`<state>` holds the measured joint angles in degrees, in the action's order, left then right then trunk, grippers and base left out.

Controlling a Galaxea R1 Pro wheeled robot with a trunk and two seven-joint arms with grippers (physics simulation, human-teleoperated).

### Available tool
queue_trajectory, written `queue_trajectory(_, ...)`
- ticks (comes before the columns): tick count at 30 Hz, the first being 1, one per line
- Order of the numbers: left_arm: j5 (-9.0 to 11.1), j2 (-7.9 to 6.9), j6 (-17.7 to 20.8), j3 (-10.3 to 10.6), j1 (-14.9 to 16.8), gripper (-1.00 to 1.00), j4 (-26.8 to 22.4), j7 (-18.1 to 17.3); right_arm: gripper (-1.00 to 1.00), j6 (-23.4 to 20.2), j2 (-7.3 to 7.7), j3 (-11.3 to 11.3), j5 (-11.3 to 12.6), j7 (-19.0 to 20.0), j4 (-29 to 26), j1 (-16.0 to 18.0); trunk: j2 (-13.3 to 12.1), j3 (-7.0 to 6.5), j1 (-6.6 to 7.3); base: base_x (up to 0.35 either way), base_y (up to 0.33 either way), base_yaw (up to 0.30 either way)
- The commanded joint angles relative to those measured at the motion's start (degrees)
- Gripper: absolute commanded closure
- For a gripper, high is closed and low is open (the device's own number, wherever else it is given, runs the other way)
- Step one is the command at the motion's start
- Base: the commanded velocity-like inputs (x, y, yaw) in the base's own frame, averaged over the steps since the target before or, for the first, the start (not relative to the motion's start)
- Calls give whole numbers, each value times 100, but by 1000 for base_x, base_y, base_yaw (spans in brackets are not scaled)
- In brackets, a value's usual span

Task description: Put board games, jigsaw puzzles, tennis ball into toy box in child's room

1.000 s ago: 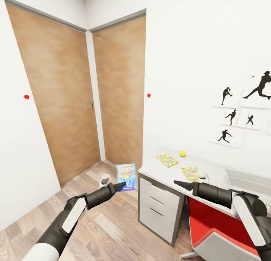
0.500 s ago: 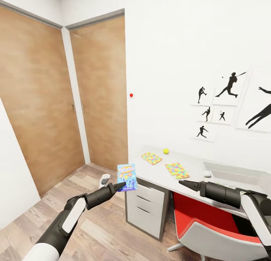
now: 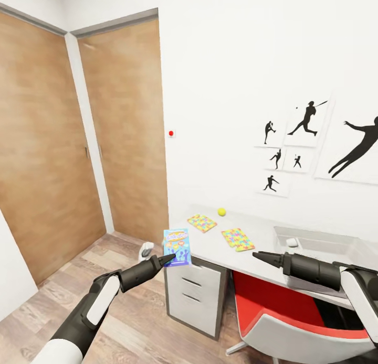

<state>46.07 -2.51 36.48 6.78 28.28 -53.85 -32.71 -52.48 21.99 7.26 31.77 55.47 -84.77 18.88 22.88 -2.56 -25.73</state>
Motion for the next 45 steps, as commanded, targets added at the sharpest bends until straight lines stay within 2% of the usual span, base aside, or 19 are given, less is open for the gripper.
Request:
queue_trajectory(1,52,-4,37,10,2,100,-3,10,-100,-21,0,3,1,15,2,2,4,2,-5,271,0,-16)
queue_trajectory(19,52,4,35,38,2,100,-11,4,-100,-6,5,10,-4,8,5,-31,4,2,-5,74,0,-13)
queue_trajectory(36,52,8,38,54,2,100,-49,2,-100,-17,7,12,-4,8,5,-32,4,-23,-5,2,0,-239)
queue_trajectory(45,60,12,72,63,2,100,-859,9,-100,-17,7,12,-4,8,5,-33,4,-47,-5,0,0,-280)
